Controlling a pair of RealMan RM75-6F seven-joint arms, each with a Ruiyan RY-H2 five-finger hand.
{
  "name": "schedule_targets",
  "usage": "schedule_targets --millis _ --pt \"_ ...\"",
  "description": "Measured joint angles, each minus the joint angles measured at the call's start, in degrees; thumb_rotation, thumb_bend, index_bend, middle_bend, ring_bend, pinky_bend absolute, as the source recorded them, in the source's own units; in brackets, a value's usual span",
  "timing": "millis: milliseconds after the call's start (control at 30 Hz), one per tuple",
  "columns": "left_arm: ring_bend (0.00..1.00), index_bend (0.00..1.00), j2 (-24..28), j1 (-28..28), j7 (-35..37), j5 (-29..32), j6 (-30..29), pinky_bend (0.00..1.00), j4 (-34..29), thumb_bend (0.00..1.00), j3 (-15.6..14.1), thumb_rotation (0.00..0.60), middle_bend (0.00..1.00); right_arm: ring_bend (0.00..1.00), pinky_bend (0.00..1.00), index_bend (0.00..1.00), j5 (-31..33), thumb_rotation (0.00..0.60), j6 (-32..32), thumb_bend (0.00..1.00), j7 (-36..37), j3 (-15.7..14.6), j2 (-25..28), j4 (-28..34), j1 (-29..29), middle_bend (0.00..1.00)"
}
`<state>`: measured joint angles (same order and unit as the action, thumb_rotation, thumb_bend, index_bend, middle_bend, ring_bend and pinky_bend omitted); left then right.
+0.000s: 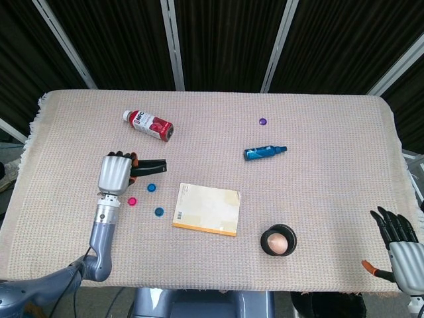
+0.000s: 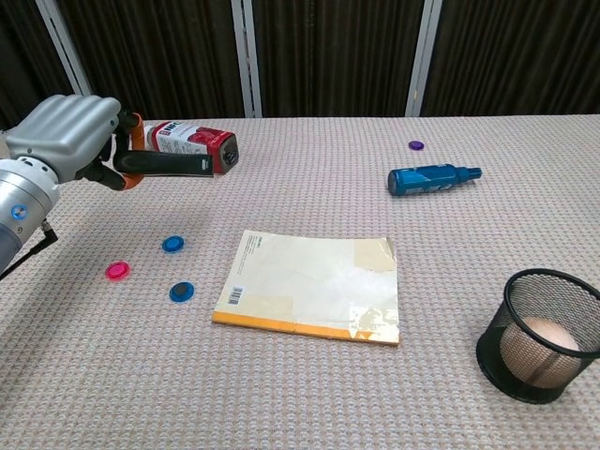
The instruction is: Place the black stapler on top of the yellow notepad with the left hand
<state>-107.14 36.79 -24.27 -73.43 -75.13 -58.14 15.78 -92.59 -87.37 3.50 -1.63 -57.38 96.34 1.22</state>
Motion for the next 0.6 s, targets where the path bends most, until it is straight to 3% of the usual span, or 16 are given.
schedule_targets --millis 600 --pt "0.55 0.63 -12.29 8.90 -0.16 -3.68 5.57 0.58 0.88 0.33 -0.98 0.600 0.62 0.00 0.00 0.00 -1.16 0.600 -1.03 0.06 3.51 -0.46 0.90 -0.89 0.21 0.00"
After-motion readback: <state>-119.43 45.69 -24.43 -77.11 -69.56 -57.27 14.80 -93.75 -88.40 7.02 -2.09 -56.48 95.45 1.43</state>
